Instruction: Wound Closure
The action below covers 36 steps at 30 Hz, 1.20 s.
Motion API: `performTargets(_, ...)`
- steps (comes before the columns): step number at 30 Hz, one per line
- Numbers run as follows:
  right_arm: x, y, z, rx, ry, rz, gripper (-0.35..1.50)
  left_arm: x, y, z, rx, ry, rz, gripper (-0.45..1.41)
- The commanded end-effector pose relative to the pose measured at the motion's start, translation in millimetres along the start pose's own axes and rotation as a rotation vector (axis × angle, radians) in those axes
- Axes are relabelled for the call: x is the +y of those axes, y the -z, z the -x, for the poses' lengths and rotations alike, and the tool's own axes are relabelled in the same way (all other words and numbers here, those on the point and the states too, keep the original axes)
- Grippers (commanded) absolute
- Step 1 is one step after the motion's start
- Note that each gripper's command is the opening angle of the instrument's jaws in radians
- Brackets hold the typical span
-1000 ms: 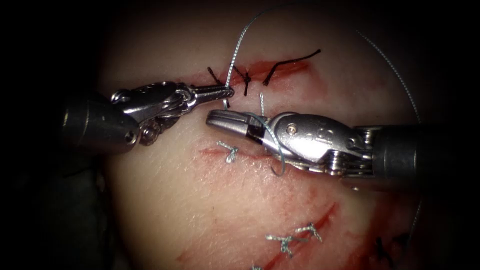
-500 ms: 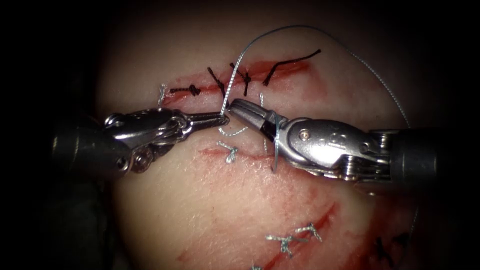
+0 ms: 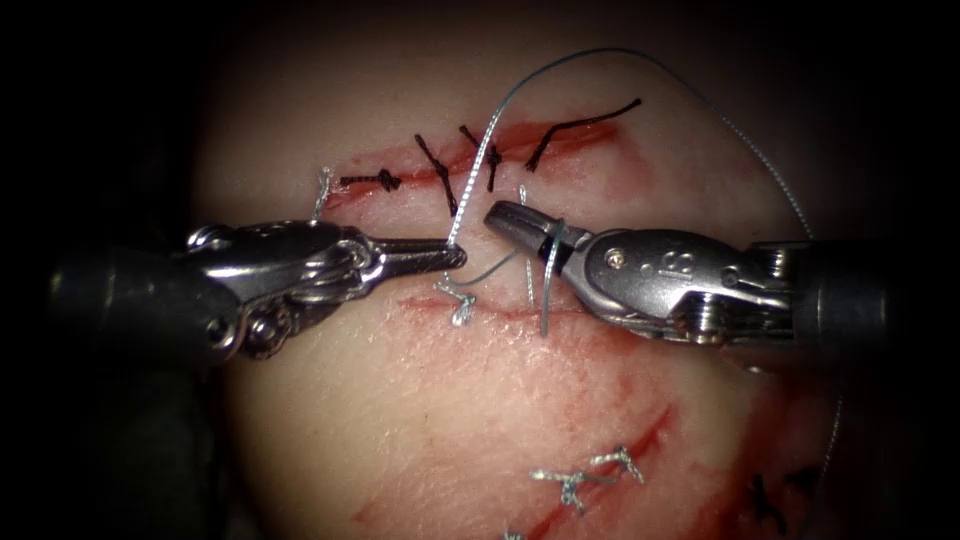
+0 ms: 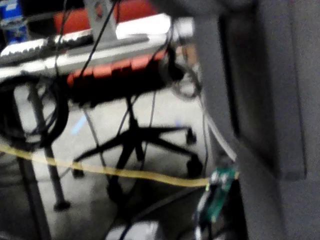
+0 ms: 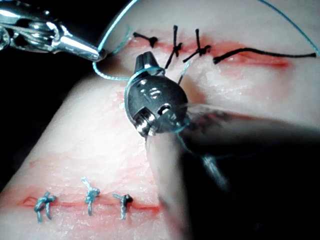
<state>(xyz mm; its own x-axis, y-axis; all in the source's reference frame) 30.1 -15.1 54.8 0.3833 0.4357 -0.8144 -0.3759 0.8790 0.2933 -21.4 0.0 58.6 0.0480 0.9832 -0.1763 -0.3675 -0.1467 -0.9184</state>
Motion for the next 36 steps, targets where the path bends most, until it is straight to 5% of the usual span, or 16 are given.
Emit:
performTargets(1,0.0,-1.3,-0.3,-0.01,0.047,-0.073,-0.35,-0.2,-0.8,0.2,-0.001,0.005,0.007,-0.45)
performTargets(13,-0.7,-2.3,0.3,0.018,0.257,-0.424,-0.35,-0.8,-4.1,-1.2,0.023,0.068,0.124,-0.45)
performTargets(25,-1.4,-2.5,1.1,0.277,0.313,-0.771,-0.35,-6.0,-5.1,-1.8,0.048,0.087,0.127,-0.45)
performTargets(36,-1.4,-2.0,1.9,0.389,-0.014,-0.616,-0.35,-9.8,-5.0,2.4,0.062,0.098,0.055,-0.45)
